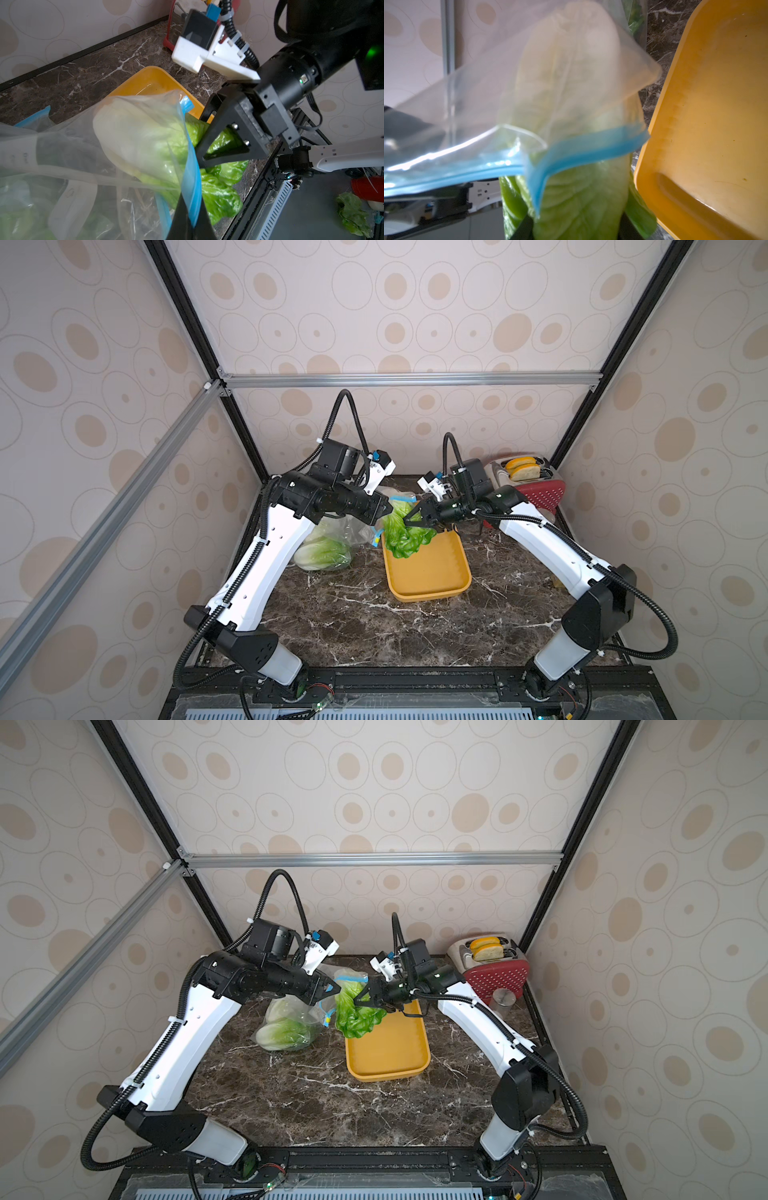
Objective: Put the chinese cabbages into a zipper bag and zip it
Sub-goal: Place the Chinese cabbage in the zipper food storage bag.
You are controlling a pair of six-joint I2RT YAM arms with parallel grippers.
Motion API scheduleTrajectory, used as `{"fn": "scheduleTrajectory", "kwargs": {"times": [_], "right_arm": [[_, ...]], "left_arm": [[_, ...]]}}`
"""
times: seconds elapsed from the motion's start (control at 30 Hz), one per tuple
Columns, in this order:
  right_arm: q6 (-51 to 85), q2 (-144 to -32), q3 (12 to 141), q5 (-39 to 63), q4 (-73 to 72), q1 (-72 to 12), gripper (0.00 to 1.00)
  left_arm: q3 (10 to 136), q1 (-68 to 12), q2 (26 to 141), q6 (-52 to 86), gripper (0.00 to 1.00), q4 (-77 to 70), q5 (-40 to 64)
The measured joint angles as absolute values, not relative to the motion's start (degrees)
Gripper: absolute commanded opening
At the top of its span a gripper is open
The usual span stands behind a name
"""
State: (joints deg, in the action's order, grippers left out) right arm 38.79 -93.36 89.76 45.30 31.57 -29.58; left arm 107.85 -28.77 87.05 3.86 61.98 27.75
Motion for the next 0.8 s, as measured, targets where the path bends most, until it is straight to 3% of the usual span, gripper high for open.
{"fn": "scheduleTrajectory", "kwargs": {"times": [0.13,0.33,0.8], "right_arm": [[49.4,-90.1,85.7,46.5,20.5,-29.3,0.45],[53.4,-89.6,85.3,40.8,18.7,-31.2,0.50],[53.6,-89.8,88.7,36.7,21.3,-31.8,1.00]], "left_arm": [[103.2,-28.8,85.6,4.6,0.00,59.9,28.2],[102.3,-28.8,85.5,7.5,0.00,55.8,29.3],[106.2,-28.4,85.4,14.9,0.00,53.3,22.8]]}}
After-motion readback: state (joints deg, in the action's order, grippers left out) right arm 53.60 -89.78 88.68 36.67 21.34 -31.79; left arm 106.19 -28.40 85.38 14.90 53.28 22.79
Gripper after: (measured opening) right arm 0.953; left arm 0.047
